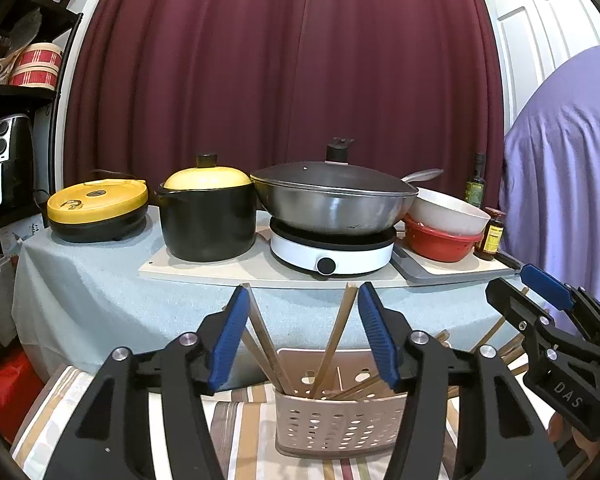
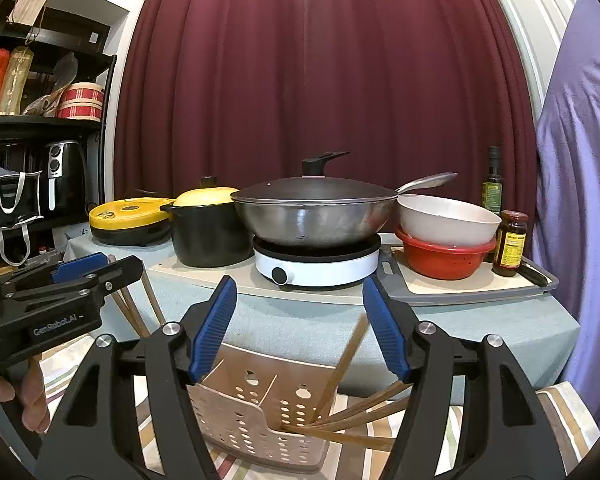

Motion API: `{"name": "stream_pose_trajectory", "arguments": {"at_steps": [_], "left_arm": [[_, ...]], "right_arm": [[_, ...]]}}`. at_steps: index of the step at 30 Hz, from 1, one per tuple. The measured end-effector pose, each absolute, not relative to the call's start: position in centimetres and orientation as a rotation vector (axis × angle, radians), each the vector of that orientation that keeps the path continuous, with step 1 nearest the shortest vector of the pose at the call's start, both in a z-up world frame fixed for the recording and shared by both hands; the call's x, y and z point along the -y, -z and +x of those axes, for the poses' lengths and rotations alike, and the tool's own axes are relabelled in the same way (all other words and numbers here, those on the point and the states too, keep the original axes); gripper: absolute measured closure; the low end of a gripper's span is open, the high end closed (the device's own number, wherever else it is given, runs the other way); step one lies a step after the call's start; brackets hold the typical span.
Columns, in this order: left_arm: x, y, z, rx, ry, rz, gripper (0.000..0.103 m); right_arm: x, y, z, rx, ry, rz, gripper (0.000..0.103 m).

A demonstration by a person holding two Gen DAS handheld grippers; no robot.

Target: Organize utensils

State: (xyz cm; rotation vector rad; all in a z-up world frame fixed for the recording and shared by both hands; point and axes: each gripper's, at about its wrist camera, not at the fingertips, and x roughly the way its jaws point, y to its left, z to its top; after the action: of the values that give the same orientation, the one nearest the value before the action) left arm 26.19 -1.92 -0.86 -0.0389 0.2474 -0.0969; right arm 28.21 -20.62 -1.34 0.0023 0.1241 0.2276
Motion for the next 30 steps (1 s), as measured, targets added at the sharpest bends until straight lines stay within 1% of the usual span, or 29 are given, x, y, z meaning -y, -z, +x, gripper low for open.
{"name": "stream_pose_trajectory", "arguments": {"at_steps": [5, 9, 20, 27, 30], "left_arm": [[2.0, 0.8, 25.8, -0.234, 0.096, -0.032, 0.037], [2.1, 0.6, 25.5, -0.227, 0.099, -0.023, 0.036], [2.0, -0.2, 22.8, -0.210, 0.079, -0.011, 0.034], [1.6, 0.6, 19.5, -0.228, 0.062, -0.019, 0.034], [1.4, 1.1, 17.9, -0.242, 0.057, -0.015, 0.034]], "right_arm": [[20.8, 1.1, 27.7, -0.119, -0.219, 0.002, 0.038], [21.1, 0.9, 27.3, -0.118, -0.212, 0.003, 0.037], [21.3, 0.8, 24.3, -0.125, -0.171, 0.002, 0.036], [21.4, 1.6, 21.5, -0.145, -0.155, -0.003, 0.032], [21.5, 1.9, 19.8, -0.155, -0.154, -0.007, 0.032]]}}
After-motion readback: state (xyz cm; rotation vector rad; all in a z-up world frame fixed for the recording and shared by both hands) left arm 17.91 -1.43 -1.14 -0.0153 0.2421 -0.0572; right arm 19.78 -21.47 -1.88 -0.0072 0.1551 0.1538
